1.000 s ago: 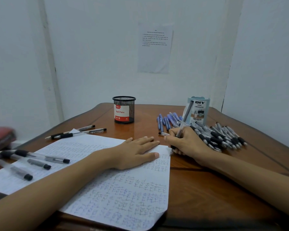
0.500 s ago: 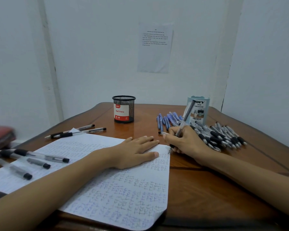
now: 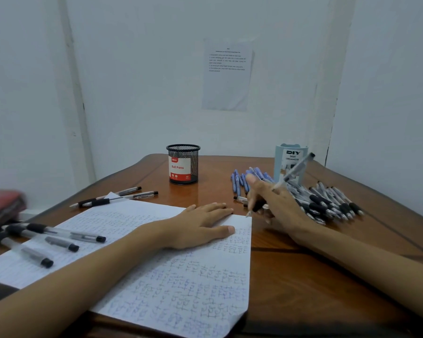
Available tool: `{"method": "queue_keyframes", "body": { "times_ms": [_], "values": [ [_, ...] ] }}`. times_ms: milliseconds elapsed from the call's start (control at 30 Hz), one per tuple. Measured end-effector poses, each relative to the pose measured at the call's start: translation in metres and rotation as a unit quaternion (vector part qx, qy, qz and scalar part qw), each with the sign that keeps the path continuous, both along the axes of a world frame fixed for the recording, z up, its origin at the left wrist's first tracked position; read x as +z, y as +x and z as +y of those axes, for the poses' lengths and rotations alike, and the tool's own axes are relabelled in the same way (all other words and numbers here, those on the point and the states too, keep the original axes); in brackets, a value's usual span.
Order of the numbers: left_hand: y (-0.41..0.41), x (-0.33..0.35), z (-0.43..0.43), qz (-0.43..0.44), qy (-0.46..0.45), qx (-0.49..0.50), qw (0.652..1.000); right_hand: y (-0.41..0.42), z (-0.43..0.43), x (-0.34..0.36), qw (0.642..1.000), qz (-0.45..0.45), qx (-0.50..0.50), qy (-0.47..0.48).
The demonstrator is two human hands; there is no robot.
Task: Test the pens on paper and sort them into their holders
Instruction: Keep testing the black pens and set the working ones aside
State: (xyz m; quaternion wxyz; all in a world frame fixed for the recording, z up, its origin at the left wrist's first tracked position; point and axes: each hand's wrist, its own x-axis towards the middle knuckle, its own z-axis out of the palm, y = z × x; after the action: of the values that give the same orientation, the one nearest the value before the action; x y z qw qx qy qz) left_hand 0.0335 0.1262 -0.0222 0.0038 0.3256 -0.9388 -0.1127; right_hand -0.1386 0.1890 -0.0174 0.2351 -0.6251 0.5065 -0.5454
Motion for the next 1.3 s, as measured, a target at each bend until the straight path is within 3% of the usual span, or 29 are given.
{"method": "queue_keyframes", "body": {
  "times_ms": [167,533,733,800,967,1167,1300],
  "values": [
    [0.0,0.002,0.001,0.042,0.016,0.004,0.999,-0.002,0.001,0.007,0.999,-0.029,-0.024,-0.004],
    [-0.001,0.002,0.0,0.03,0.01,0.002,1.0,-0.01,-0.003,0.005,0.997,-0.053,-0.051,-0.007],
    [-0.001,0.002,-0.001,0.03,0.011,0.003,1.0,-0.01,-0.003,0.003,1.0,0.01,-0.02,-0.003],
    [-0.002,0.002,-0.001,0.033,0.009,0.004,0.999,-0.009,-0.004,0.004,0.997,0.071,-0.021,0.025],
    [-0.001,0.0,0.0,0.042,0.0,0.003,0.999,-0.014,-0.007,0.026,0.943,0.315,-0.082,0.074],
    [-0.001,-0.003,-0.002,0.037,-0.005,0.005,0.999,-0.064,-0.012,0.034,0.919,0.311,-0.237,0.049],
    [-0.001,-0.003,-0.002,0.039,-0.011,0.002,0.999,-0.088,-0.014,0.029,0.859,0.385,-0.333,0.058]
  ]
}}
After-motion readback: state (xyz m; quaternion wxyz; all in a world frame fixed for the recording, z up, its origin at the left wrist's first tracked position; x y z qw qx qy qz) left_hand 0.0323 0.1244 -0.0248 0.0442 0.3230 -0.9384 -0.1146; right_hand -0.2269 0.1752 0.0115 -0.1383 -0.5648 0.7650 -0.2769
